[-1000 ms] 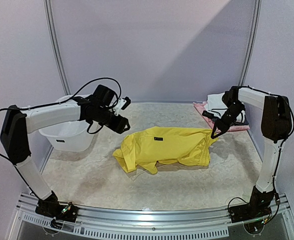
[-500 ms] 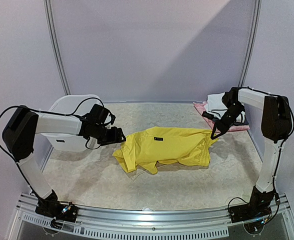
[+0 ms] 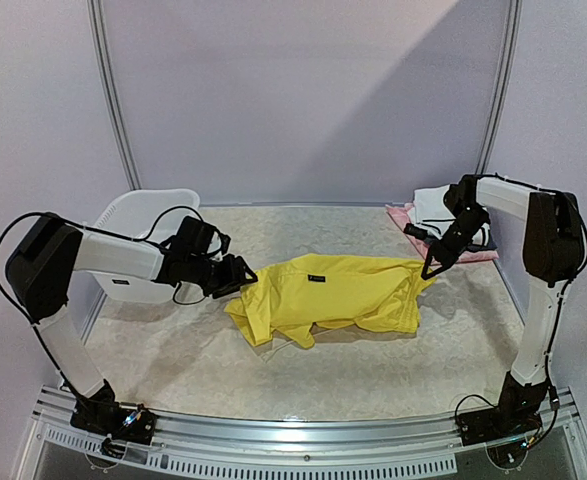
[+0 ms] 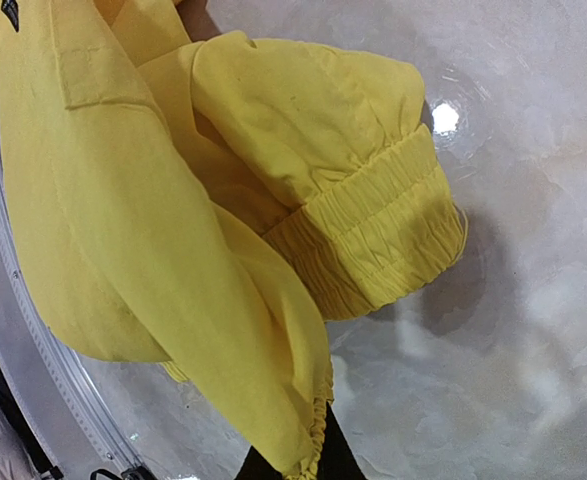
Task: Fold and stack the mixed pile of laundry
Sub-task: Pick up the crumpled shorts from the center of the board.
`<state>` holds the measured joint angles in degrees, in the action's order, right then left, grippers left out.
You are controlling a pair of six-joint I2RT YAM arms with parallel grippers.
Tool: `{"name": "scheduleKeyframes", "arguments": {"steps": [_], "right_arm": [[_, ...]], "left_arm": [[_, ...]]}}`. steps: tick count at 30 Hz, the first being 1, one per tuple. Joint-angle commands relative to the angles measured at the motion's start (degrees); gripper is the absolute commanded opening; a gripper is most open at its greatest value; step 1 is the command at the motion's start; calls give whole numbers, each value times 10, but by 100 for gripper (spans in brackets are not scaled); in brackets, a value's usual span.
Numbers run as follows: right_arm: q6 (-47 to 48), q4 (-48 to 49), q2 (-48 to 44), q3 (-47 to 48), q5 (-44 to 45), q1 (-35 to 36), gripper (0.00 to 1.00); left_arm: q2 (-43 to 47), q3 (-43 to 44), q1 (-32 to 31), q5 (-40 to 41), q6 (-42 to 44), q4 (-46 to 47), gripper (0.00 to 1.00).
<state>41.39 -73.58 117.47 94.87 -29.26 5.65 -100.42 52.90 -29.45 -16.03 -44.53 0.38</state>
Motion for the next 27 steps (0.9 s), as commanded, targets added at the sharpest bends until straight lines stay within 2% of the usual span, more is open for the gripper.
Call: {"name": "scheduleKeyframes", "arguments": {"steps": [1,6,9,13,18,23,27], "right_arm": [[6,5,-15,-2,-4,2,0],[6,3,-14,0,-4,2,0],[6,0,-15,1,-4,2,0],[6,-2,-16,3,-3,2,0],[7,-2,-17,3,-4,2,0],[5,-2,-16,2,-7,2,0],[5,-3,-20,-1,-5,2,0]], "left_arm": [[-3,-15,2,-23,-25,51,57],[-16,-12,2,-38,-41,53,58],[-7,-10,1,-28,-42,17,62],[18,-17,1,-19,-42,-40,63],[26,-23,1,-36,-48,-22,57],[11,-32,1,-46,-62,36,47],[-3,-37,1,-55,-76,62,46]]}}
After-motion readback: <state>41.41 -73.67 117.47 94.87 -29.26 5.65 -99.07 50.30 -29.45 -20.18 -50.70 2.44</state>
